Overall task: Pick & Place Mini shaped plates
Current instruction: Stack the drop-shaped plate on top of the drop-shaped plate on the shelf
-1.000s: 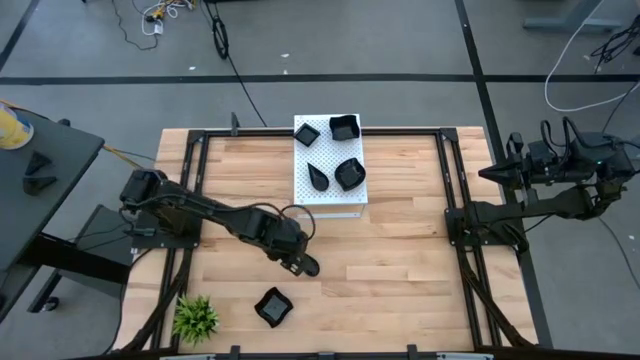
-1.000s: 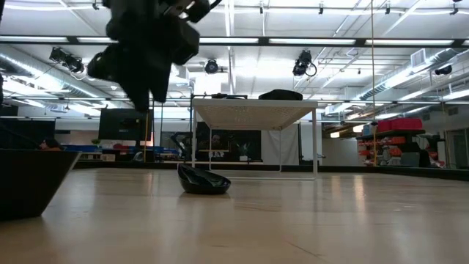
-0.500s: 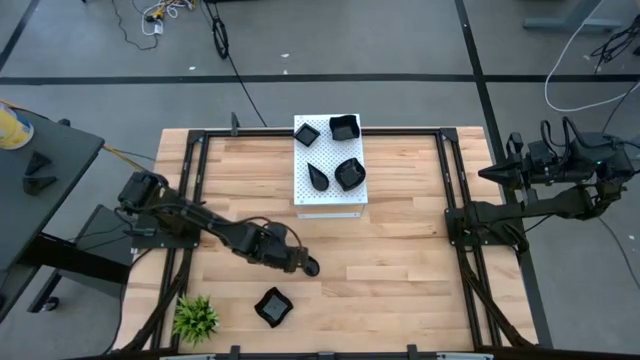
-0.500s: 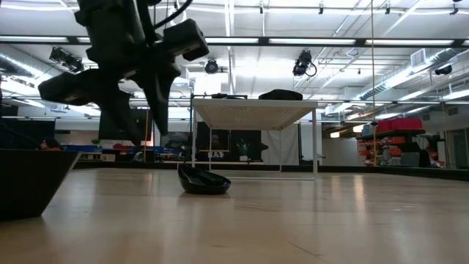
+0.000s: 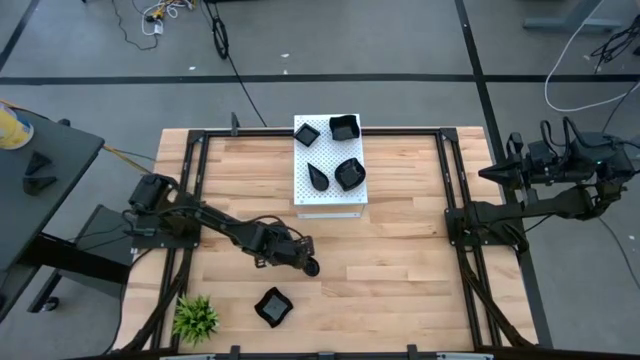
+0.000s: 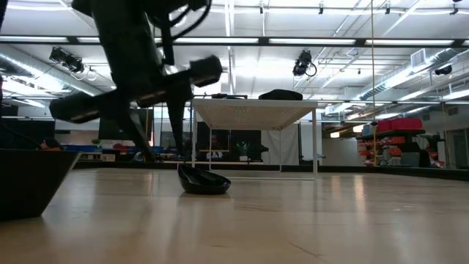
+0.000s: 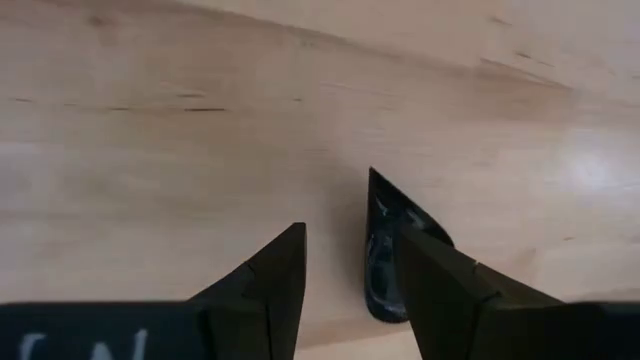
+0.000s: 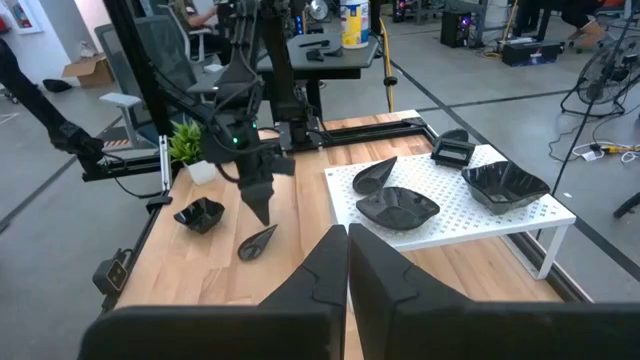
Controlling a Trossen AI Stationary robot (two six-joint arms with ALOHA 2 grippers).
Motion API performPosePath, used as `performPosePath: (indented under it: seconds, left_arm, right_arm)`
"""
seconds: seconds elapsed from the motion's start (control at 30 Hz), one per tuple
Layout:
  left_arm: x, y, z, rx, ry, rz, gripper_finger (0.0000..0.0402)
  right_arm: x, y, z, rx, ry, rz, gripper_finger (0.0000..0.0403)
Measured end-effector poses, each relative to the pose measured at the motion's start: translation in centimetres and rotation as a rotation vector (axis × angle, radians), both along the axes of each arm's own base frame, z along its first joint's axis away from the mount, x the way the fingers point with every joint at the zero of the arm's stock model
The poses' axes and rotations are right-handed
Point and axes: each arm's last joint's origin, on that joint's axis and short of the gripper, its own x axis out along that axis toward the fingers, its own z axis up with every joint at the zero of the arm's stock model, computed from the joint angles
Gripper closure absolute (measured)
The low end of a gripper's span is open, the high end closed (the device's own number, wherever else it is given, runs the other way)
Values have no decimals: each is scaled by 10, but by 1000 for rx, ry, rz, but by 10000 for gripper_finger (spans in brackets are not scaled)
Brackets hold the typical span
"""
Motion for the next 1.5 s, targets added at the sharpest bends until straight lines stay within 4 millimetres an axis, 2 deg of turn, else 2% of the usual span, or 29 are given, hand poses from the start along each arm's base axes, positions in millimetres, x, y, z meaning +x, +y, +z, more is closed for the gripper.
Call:
performPosePath:
  seconds: [0.27,0.37,1.0,1.5]
  left_arm:
    - [30,2,-4,0,7,-2,245]
    - [36,3,-7,-5,14,2,245]
    - [35,3,-15,-26,61,-58,248]
    - [34,4,-16,-9,75,-88,333]
  right_arm:
    - [0,0,0,0,0,0,384]
    - [0,0,0,0,1,0,384]
    - [0,0,0,0,1,1,384]
    - [0,0,0,0,1,0,384]
